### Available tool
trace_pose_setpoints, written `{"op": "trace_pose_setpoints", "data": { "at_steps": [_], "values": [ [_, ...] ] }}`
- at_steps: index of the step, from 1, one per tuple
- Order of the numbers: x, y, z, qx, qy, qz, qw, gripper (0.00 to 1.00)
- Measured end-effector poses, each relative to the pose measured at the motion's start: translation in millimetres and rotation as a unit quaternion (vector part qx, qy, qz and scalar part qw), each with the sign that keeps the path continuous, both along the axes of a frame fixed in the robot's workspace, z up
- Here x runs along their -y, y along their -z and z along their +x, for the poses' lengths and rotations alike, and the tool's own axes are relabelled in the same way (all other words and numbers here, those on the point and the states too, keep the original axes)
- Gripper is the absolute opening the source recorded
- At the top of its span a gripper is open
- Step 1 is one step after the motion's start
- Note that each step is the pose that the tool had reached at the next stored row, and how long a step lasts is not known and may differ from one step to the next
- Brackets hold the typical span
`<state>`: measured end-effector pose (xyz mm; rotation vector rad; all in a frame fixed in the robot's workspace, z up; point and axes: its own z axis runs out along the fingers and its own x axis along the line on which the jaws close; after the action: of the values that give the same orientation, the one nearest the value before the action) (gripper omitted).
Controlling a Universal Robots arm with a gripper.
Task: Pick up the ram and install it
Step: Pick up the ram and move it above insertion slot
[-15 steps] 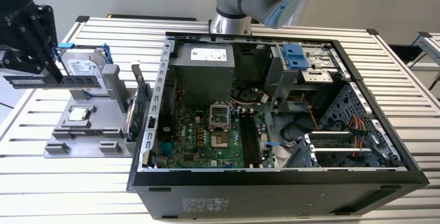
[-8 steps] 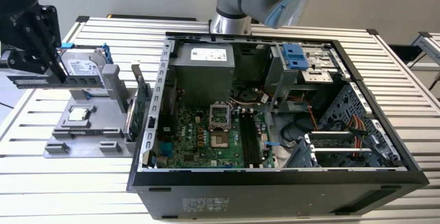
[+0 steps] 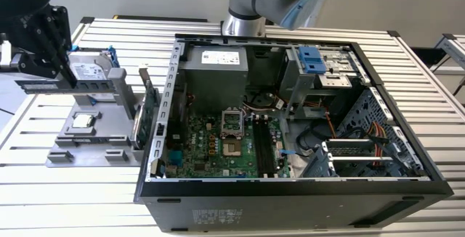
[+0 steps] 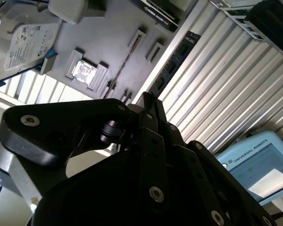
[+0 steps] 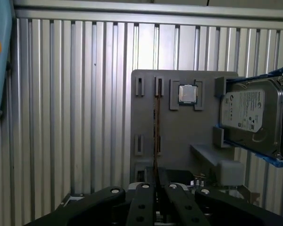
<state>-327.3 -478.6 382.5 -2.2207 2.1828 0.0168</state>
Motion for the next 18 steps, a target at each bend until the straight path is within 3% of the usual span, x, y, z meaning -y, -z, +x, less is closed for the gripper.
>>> {"op": "trace_pose_setpoints", "data": {
  "at_steps": [18],
  "values": [
    [0.0, 0.0, 10.8, 0.0000, 0.000, 0.0000, 1.0000, 0.00]
  ]
}}
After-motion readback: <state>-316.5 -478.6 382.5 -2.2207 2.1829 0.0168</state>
